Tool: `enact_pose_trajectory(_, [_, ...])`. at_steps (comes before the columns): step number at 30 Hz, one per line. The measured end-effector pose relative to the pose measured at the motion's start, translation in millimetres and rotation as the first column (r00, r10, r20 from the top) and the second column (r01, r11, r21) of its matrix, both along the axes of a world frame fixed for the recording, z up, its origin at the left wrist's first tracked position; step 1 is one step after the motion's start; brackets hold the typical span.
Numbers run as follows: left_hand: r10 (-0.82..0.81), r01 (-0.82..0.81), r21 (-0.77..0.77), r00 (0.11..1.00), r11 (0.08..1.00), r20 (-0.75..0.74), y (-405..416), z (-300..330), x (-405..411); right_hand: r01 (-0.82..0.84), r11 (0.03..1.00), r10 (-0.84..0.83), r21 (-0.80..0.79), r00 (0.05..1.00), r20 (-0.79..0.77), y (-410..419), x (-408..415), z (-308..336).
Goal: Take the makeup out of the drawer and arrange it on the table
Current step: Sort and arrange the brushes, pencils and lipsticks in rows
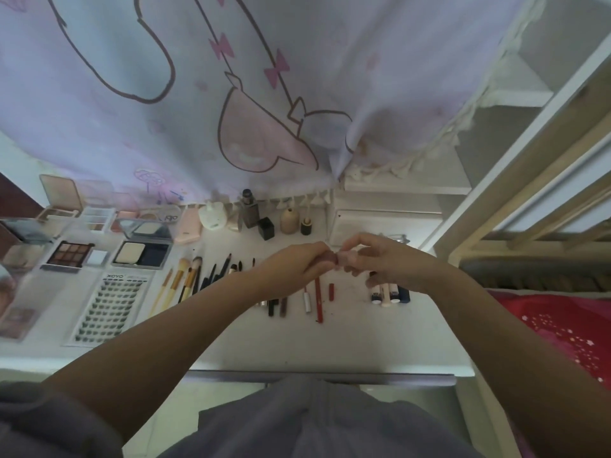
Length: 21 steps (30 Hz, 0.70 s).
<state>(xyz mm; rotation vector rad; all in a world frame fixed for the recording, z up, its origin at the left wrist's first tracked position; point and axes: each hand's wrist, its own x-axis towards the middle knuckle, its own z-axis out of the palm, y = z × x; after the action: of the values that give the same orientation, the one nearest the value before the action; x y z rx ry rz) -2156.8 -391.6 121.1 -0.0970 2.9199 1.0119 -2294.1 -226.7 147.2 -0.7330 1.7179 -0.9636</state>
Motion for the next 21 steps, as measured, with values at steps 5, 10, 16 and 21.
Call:
enact_pose_trajectory(5, [-0.008, 0.008, -0.009, 1.000, 1.000, -0.022, 1.2, 0.7, -2.8, 0.026, 0.995, -0.022, 0.100, 0.999, -0.042, 0.8, 1.0, 2.4])
enact_pose_trajectory(10, [-0.014, 0.014, -0.038, 1.000, 0.999, 0.001, 2.2, -4.2, -2.9, -0.008, 0.997, 0.015, 0.078, 0.996, -0.090, 3.5, 1.2, -0.6])
enact_pose_trajectory(16, [-0.004, 0.005, -0.040, 1.000, 0.999, 0.009, 3.0, -4.3, -2.8, -0.020, 0.995, 0.029, 0.097, 0.996, -0.086, 4.1, 3.5, 0.4])
enact_pose_trajectory(21, [0.019, -0.020, 0.024, 0.999, 0.999, 0.048, 1.2, -7.3, -1.9, -0.053, 0.999, 0.051, -0.010, 0.987, -0.149, 5.2, -0.2, -2.5])
